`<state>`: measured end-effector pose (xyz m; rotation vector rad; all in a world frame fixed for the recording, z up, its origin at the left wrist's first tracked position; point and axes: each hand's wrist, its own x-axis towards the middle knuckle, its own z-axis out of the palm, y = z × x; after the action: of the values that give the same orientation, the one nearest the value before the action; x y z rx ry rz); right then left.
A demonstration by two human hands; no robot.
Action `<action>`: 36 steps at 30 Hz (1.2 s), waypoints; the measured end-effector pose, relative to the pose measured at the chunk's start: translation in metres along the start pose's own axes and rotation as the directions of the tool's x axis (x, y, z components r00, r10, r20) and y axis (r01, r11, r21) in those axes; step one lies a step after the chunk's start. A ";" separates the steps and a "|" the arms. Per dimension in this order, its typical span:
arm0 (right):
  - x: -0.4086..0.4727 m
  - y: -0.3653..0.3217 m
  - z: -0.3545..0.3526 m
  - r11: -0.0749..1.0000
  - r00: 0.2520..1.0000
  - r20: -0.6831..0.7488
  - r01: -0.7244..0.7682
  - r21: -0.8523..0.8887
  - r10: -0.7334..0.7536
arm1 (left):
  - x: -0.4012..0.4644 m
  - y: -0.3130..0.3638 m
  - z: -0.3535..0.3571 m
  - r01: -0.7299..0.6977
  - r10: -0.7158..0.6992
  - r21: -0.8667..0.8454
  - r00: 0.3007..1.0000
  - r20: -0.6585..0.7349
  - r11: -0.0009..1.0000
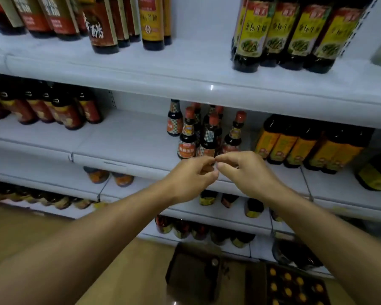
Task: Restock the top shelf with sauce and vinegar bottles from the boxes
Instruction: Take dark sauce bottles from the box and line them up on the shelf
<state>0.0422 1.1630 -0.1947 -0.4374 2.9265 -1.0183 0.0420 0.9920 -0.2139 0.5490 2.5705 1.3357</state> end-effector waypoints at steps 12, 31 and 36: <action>-0.011 0.072 0.098 0.993 0.966 0.239 -0.113 0.045 0.099 | -0.020 -0.099 0.079 0.243 -0.235 -0.133 0.969 0.071 0.961; -0.038 0.274 0.297 0.936 0.818 0.468 -0.347 -0.061 0.334 | -0.017 -0.270 0.246 0.577 -0.557 -0.092 0.812 0.177 0.812; -0.045 0.340 0.358 0.919 0.756 0.524 -0.347 -0.186 0.391 | -0.017 -0.325 0.301 0.635 -0.610 -0.042 0.756 0.236 0.771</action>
<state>0.0344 1.2118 -0.6882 -0.1062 2.3860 -0.5928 0.0815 1.0393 -0.6530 -0.1923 2.1735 1.0972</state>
